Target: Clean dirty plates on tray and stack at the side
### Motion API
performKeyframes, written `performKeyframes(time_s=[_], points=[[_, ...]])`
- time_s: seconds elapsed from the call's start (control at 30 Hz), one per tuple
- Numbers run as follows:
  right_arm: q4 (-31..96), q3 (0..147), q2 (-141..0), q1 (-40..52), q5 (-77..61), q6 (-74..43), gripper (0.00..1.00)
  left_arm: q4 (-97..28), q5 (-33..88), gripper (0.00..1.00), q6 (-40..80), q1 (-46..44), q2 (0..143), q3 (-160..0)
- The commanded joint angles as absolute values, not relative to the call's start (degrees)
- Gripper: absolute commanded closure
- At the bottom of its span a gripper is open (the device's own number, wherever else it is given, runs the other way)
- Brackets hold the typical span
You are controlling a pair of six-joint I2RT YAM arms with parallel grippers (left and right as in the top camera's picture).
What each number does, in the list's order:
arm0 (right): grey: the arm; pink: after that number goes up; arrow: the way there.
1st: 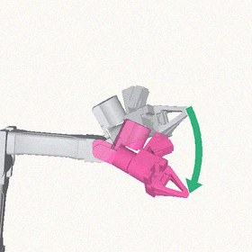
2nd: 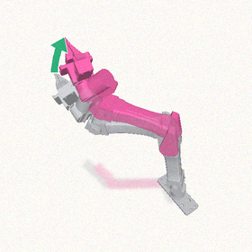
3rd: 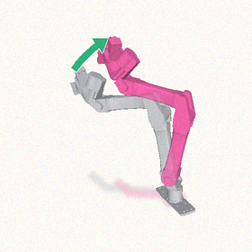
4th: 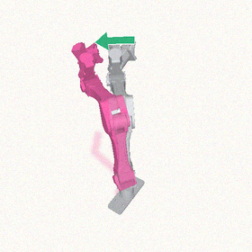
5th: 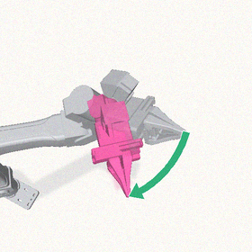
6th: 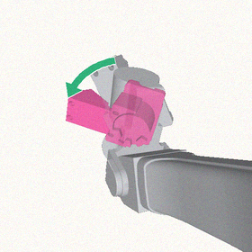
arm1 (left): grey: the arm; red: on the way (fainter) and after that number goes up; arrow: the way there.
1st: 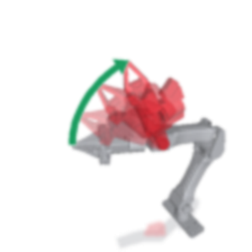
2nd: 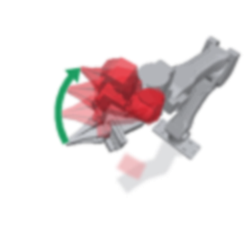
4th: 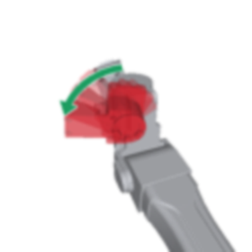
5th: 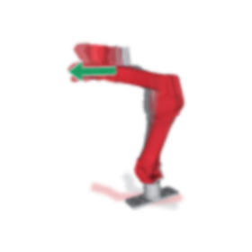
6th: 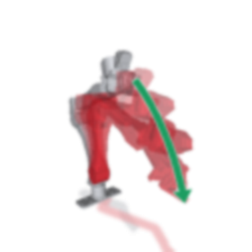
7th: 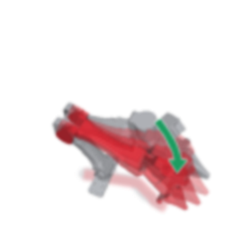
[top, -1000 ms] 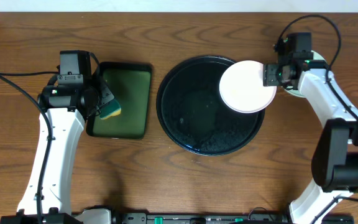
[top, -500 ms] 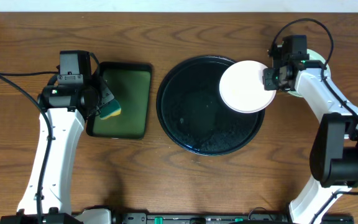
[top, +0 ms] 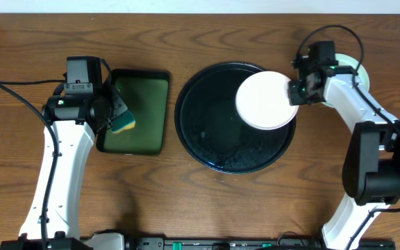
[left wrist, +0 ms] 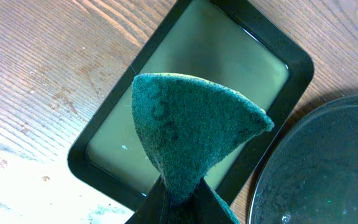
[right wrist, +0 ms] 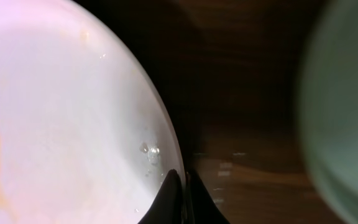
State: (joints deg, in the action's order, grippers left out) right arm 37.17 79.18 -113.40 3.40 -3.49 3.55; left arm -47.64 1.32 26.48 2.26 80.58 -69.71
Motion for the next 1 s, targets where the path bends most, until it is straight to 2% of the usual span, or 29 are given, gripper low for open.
performKeyframes(time_s=[0.0,0.1,0.33,0.5,0.73,0.97], points=[[38.8,82.3,-113.0,7.9,-10.9,3.9,0.99,-47.5,0.6,0.92,25.3,2.5,80.5,-69.2],[39.0,82.8,-113.0,10.9,-14.4,2.5,0.99,-47.5,0.7,0.92,25.3,2.5,80.5,-69.2],[39.2,80.1,-113.6,15.3,-12.6,-5.5,0.99,-44.1,1.1,0.92,25.8,2.4,82.4,-67.2],[38.2,75.7,-113.6,15.4,-6.1,-13.2,0.99,-39.2,1.1,0.92,29.6,2.4,87.6,-66.5],[31.4,68.7,-113.6,15.6,-6.1,-14.2,0.99,-29.7,3.1,0.92,30.7,2.4,97.1,-66.5],[28.0,65.5,-113.6,15.6,-6.4,-21.2,0.99,-26.4,6.0,0.92,30.7,2.3,106.0,-66.5]])
